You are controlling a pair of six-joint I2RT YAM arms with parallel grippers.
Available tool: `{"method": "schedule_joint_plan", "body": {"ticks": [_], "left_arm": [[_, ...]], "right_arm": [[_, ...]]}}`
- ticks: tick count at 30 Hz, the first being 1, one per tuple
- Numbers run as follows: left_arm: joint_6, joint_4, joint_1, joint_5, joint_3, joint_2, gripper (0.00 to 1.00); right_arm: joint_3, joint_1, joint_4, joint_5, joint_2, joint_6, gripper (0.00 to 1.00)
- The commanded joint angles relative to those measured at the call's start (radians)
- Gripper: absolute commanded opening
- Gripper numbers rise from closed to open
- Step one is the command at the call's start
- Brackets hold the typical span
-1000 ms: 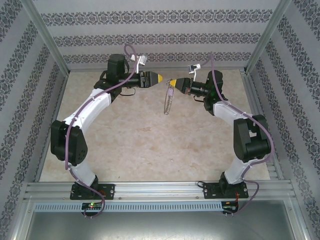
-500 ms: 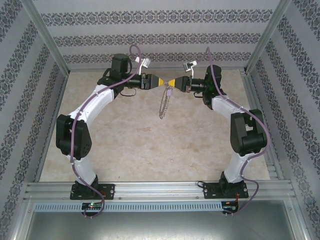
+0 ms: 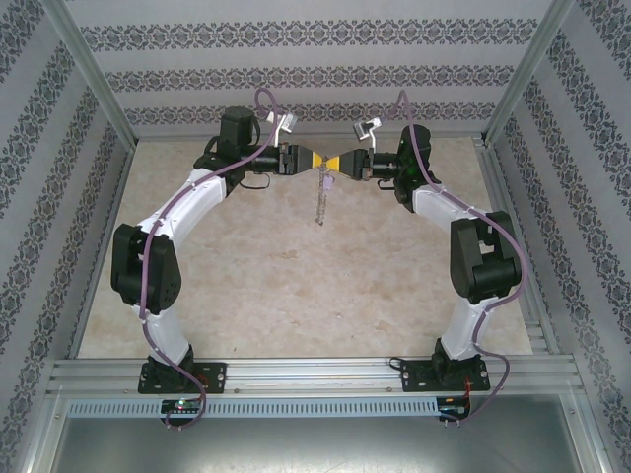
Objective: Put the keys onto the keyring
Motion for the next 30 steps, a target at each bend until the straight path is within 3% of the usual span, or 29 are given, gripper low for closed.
{"method": "schedule_joint_plan", "body": {"ticks": [1, 30], "left_arm": [[0.006, 0.022, 0.007, 0.044, -0.004, 0.014, 0.4], [0.004, 0.056, 0.001, 0.085, -0.025, 0.018, 0.36]], "right_arm": [[0.036, 0.011, 0.03, -0.054, -0.006, -0.002, 0.0], [0.053, 0.02, 0.024, -0.081, 0.009, 0.0, 0.0]]}}
